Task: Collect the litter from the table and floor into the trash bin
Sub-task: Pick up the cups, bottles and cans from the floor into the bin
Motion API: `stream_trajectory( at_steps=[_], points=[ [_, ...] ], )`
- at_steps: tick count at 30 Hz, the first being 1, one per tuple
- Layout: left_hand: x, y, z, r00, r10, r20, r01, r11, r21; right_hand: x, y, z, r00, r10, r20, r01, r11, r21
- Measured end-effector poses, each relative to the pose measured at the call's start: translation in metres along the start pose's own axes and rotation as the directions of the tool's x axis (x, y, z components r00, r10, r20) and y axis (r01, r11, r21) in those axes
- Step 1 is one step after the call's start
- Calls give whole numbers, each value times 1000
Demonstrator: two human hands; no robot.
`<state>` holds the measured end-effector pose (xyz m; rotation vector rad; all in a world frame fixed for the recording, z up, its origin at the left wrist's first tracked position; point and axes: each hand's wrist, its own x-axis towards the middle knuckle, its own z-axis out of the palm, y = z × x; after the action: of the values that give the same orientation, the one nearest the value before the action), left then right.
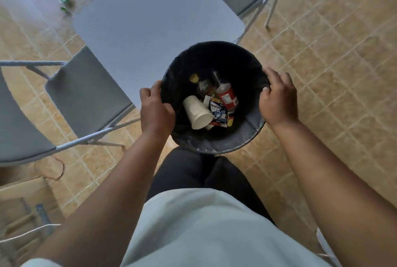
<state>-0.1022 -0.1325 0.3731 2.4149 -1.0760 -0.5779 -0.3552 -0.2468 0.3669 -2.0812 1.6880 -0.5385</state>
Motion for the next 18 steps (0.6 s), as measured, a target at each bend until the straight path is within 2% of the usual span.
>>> stream_trajectory(
  at_steps=[4,8,13,18],
  points=[
    [-29,6,30,973,39,226,-54,997,60,-67,41,-18,985,171,-16,-172,985,-20],
    [-45,4,50,919,80,385,-126,988,94,-128,58,-21,938,345,-34,-346,937,-39],
    [-48,-17,60,834,126,538,-228,965,128,-194,49,4,851,521,-60,-523,852,-21],
    [-35,-51,68,749,252,613,-425,892,153,-239,34,49,751,653,-97,-650,757,63]
  ],
)
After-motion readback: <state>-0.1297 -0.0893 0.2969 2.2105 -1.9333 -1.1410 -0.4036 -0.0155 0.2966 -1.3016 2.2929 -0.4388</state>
